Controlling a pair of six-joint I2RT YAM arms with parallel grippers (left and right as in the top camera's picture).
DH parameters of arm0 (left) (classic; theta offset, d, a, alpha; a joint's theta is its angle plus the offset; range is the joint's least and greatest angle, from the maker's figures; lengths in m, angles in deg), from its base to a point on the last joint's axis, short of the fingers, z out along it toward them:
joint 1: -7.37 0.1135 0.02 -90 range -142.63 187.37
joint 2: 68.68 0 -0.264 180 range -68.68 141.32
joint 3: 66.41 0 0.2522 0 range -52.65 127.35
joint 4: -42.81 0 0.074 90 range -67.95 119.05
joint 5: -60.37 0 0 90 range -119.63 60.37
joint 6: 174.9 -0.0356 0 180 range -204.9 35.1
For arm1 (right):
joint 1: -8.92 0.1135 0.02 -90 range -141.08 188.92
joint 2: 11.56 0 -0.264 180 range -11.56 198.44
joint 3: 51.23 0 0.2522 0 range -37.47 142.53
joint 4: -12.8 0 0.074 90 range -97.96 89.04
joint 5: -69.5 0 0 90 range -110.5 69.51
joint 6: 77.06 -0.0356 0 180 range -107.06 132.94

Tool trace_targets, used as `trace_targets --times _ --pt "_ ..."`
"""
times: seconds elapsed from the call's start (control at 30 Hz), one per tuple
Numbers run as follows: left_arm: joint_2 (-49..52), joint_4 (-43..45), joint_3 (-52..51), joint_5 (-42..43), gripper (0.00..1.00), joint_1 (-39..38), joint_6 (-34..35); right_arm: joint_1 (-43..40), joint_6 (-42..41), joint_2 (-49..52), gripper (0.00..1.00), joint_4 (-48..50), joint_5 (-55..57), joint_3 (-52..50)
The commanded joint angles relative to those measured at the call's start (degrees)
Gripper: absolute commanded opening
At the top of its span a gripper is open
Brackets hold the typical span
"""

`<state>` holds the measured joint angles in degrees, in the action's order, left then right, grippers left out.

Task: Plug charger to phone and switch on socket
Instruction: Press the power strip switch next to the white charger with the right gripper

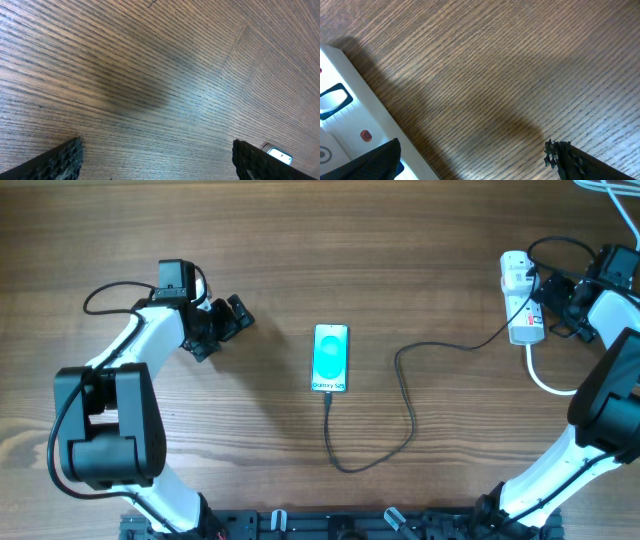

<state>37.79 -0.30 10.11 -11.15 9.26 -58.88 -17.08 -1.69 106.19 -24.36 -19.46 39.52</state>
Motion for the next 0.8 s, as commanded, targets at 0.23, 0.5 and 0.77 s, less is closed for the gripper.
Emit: trace_targets --times 0.23,0.5,0.77 --pt "2.2 -0.9 -1.8 -3.1 1.00 0.7 -0.1 1.0 8.6 1.4 1.00 -3.2 -10.6 -2.6" --pt "2.2 -0.9 -1.8 -3.1 1.00 0.7 -0.1 1.0 8.6 1.4 1.00 -4.1 -10.6 -2.6" --pt "2.2 -0.9 -1.8 -3.1 1.00 0.7 -0.1 1.0 8.6 1.4 1.00 -4.7 -10.5 -2.9"
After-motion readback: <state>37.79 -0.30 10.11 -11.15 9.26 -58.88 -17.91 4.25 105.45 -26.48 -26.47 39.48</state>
